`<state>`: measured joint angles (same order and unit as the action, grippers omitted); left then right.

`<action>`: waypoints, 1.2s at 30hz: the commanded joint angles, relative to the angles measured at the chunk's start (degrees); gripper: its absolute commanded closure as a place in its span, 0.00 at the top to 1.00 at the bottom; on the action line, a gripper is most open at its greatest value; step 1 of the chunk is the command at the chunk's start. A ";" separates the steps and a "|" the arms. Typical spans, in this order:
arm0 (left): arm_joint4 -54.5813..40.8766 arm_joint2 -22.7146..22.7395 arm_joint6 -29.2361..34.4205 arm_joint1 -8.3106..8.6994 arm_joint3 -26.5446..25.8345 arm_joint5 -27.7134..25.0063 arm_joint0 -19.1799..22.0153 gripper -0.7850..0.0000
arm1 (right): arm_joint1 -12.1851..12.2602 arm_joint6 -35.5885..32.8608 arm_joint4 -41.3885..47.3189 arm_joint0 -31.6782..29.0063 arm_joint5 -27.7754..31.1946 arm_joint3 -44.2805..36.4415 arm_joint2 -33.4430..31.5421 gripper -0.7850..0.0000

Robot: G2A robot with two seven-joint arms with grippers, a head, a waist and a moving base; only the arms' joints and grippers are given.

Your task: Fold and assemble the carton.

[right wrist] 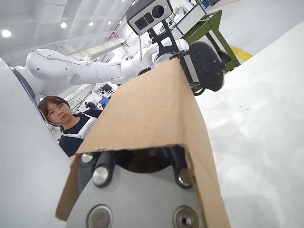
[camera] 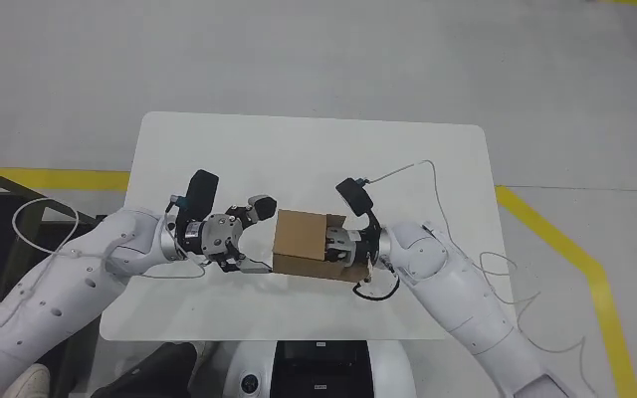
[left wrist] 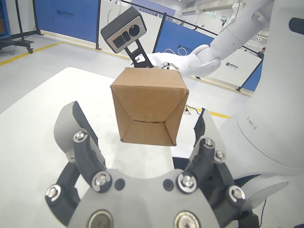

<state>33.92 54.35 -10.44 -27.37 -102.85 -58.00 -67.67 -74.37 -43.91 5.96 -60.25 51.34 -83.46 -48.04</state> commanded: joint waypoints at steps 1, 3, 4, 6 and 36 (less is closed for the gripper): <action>0.00 -0.63 0.20 0.02 0.08 0.00 0.61 1.00 | -0.11 0.05 -0.04 0.36 0.30 0.22 0.58 0.00; 0.56 -1.26 0.46 0.00 0.16 0.00 1.30 1.00 | -0.20 0.21 0.02 0.64 0.48 0.32 1.01 0.00; 1.02 -1.54 0.45 -0.04 0.21 0.00 1.63 1.00 | -0.24 0.24 0.45 0.70 0.77 0.12 1.32 0.00; 1.90 -2.24 0.28 -0.15 0.35 0.00 2.11 1.00 | -0.25 -0.03 0.32 0.95 0.71 -0.22 1.66 0.00; 6.36 -9.57 -5.46 1.04 0.74 0.00 6.77 0.66 | 0.12 1.92 -3.77 1.86 -1.92 -1.87 2.58 0.00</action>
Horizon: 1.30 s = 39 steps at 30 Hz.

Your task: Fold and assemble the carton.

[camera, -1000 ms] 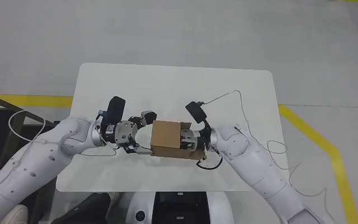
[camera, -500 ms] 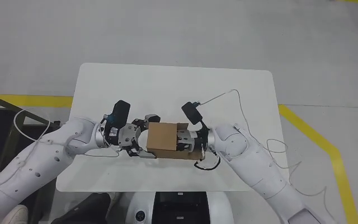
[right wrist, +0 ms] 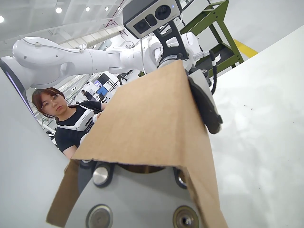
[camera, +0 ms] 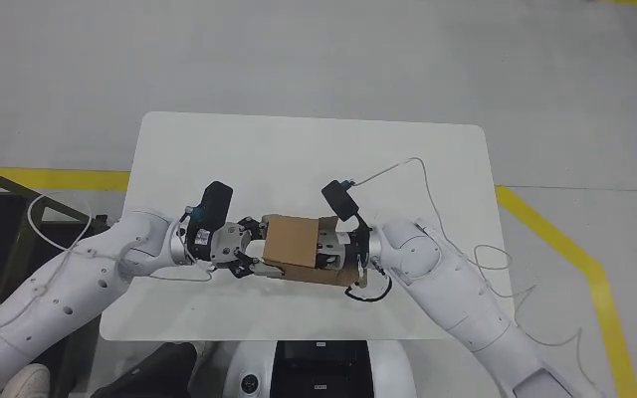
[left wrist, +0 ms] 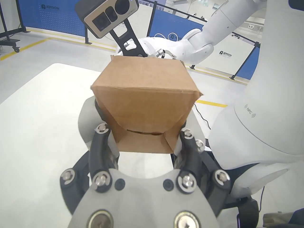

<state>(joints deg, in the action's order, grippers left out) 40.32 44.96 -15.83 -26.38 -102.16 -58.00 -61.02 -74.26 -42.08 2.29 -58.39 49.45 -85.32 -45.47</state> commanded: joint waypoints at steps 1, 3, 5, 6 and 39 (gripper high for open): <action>-0.04 -0.36 -0.15 0.11 0.07 0.00 0.27 0.66 | 0.02 0.18 -0.20 -0.01 -0.08 -0.03 0.02 0.00; -0.18 -0.74 -0.38 0.22 0.20 0.00 0.50 0.63 | 0.04 0.39 -0.53 0.04 -0.16 -0.08 0.00 0.00; -0.30 -1.05 -0.71 0.31 0.39 0.00 0.73 0.61 | 0.07 0.74 -0.98 0.08 -0.28 -0.11 -0.10 0.09; -0.40 -1.18 -0.92 0.35 0.58 0.00 0.85 0.58 | 0.08 0.92 -1.13 0.07 -0.33 -0.14 -0.14 0.12; 1.83 -0.64 -10.54 2.10 4.94 0.00 0.28 0.46 | 3.95 2.41 -9.69 -7.13 -7.42 -8.07 -11.16 0.43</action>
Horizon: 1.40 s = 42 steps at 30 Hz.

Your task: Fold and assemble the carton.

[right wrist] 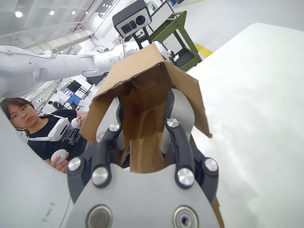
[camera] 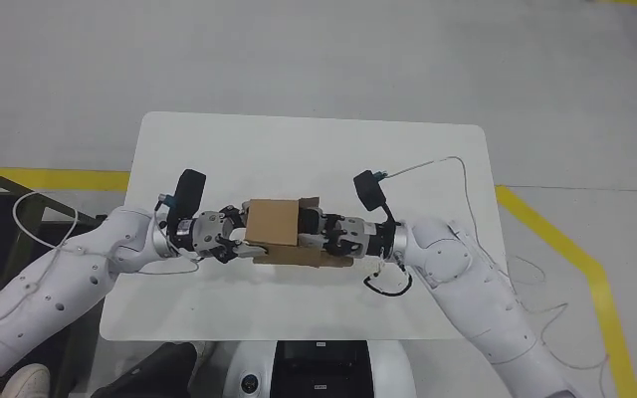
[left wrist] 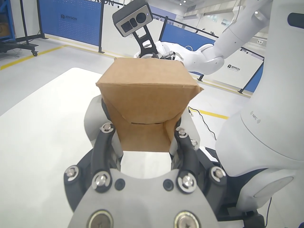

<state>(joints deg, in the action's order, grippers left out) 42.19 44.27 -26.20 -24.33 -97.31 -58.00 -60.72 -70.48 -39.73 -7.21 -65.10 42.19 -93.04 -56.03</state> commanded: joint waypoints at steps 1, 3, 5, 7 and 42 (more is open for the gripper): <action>-0.04 0.11 -0.37 0.10 0.21 0.00 -0.04 0.46 | 0.35 0.08 -0.40 -0.93 -0.28 -0.89 -1.14 0.42; -0.03 0.25 -0.77 0.18 0.52 0.00 -0.12 0.45 | 0.76 0.39 -0.55 -2.04 -0.27 -1.98 -2.58 0.40; -0.10 0.45 -1.18 0.25 0.92 0.00 -0.19 0.45 | 1.19 0.89 -0.65 -3.41 -0.17 -3.24 -4.25 0.38; -0.22 0.71 -1.63 0.27 1.50 0.00 -0.28 0.44 | 1.62 1.54 -1.23 -4.88 -0.43 -4.76 -5.99 0.35; 11.24 8.26 -7.78 -4.26 3.55 2.47 -5.91 0.41 | 2.56 10.57 -16.72 -13.86 -16.19 -18.59 -5.65 0.00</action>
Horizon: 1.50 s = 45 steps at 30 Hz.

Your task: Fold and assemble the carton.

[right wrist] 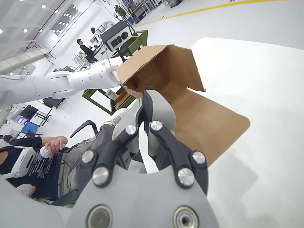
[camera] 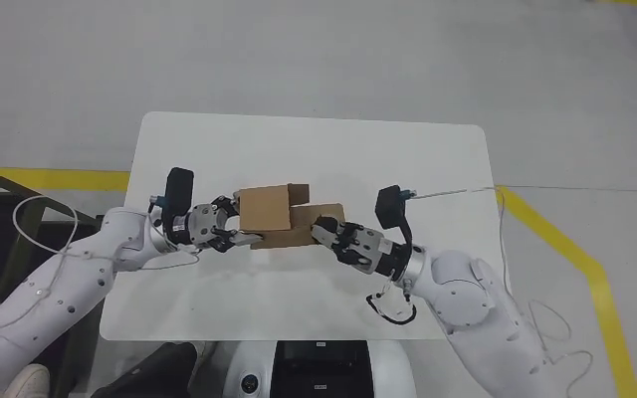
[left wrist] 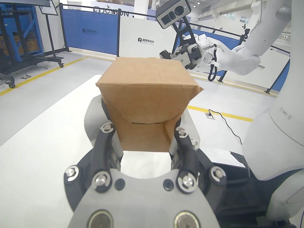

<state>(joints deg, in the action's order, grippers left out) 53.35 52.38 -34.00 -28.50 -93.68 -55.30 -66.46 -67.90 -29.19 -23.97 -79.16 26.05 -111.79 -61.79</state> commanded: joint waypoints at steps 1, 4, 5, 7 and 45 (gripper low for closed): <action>0.18 0.39 0.07 -0.17 -0.16 -0.39 -0.33 0.41 | -0.04 0.01 0.08 0.45 -0.12 0.31 0.28 0.00; 0.62 0.98 0.38 -0.45 -0.43 -0.81 -0.88 0.41 | -0.18 -0.60 0.37 1.31 -0.25 0.80 1.44 0.00; 0.76 1.16 0.56 -0.54 -0.51 -0.87 -1.05 0.42 | -0.24 -0.82 0.38 1.67 -0.30 1.00 1.88 0.00; 1.05 1.42 0.95 -0.76 -0.91 -1.14 -1.37 0.42 | -0.41 -1.17 1.05 2.44 -0.15 1.56 2.97 0.00; 2.74 6.45 3.10 -2.48 -4.00 -2.70 -6.94 0.42 | -0.62 -3.50 6.60 9.99 0.54 8.87 2.93 0.00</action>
<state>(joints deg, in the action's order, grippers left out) 56.24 58.87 -31.04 -30.99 -97.70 -58.00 -73.47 -68.48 -32.68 -17.19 -69.19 26.52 -102.79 -59.16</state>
